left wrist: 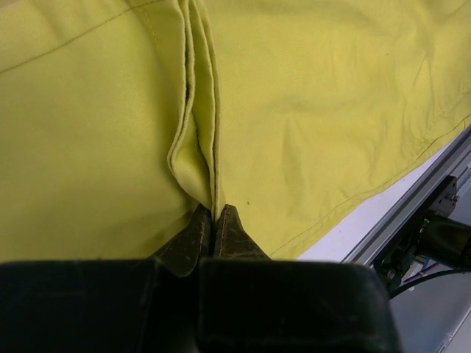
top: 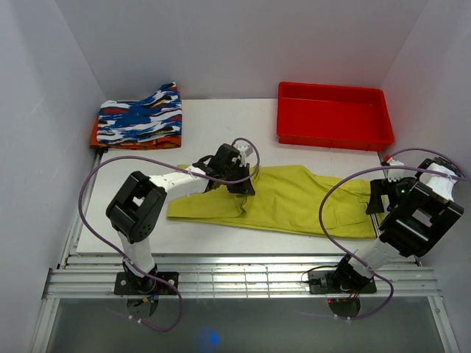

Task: Fold and stack the trousers
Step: Fold the trousers

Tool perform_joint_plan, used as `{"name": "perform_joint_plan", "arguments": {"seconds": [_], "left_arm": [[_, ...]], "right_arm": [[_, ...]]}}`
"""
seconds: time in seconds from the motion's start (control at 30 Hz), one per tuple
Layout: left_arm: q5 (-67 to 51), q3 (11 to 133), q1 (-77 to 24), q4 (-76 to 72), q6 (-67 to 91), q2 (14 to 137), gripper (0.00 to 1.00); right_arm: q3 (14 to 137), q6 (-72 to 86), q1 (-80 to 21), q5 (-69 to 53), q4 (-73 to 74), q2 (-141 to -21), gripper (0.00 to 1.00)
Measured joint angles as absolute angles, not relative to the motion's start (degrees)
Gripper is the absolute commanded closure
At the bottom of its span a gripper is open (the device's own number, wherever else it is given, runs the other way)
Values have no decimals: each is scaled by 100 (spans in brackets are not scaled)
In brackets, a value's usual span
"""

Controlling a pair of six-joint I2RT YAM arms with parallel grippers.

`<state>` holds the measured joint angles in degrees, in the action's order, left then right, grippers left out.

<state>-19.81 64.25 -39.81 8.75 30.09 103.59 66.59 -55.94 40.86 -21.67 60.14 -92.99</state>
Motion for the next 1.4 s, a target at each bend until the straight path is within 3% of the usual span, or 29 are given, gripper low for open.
{"name": "perform_joint_plan", "arguments": {"seconds": [0.1, 0.4, 0.7, 1.2, 1.33, 1.4], "left_arm": [[-1900, 6425, -4115, 875, 3068, 10339, 100], [-1835, 6427, -4353, 878, 3312, 10337, 100], [-1686, 6490, -4364, 1144, 3345, 10186, 100], [-1787, 7070, -4628, 1083, 3736, 10403, 100], [-1789, 7074, -4709, 943, 3879, 10847, 92], [-1772, 7054, -4718, 878, 3924, 11074, 77]], "right_arm": [[6534, -5596, 4086, -2178, 6010, -9297, 0], [6169, -5607, 4086, -2226, 5977, -9262, 30], [5927, -5596, 4042, -2228, 5804, -9262, 45], [5907, -5592, 4001, -2268, 5701, -9262, 47], [5907, -5592, 4001, -2268, 5704, -9262, 47], [5907, -5592, 4001, -2268, 5704, -9262, 47]]}}
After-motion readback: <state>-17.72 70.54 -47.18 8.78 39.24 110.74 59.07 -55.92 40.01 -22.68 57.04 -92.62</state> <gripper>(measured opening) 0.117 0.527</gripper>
